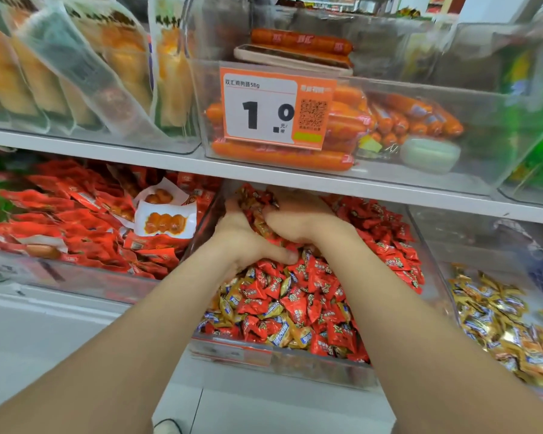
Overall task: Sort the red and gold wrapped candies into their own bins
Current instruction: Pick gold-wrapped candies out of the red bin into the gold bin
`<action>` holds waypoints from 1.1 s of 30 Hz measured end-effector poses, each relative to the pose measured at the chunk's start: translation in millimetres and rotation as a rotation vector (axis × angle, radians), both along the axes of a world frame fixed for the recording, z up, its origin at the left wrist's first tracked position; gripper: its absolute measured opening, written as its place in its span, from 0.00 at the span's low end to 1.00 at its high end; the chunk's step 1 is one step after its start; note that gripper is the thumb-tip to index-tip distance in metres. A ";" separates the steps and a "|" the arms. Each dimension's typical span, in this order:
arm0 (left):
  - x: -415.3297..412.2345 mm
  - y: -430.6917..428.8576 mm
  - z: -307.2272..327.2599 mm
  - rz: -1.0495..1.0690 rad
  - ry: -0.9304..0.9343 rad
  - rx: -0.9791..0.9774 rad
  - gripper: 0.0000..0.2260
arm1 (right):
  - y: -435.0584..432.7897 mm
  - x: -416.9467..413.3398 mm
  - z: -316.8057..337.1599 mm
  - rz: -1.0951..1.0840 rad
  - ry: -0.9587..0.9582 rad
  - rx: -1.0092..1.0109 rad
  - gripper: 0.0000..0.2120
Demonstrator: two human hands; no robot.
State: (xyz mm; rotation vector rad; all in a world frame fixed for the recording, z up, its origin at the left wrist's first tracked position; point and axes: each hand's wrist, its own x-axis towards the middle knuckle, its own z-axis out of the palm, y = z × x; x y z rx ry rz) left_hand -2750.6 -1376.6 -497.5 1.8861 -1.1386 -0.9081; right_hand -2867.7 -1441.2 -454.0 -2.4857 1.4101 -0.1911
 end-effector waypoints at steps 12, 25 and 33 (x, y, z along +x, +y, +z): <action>0.8 36.2 23.1 -0.204 -0.155 -0.190 0.62 | 43.4 -29.3 14.6 0.054 -0.225 0.028 0.13; 13.6 82.4 5.2 -0.528 -0.574 -0.080 0.54 | 95.5 -96.2 -11.7 0.209 0.094 -0.156 0.37; 4.9 96.7 21.4 -0.464 -0.755 -0.219 0.47 | 105.4 -106.3 -20.9 0.233 0.066 -0.267 0.33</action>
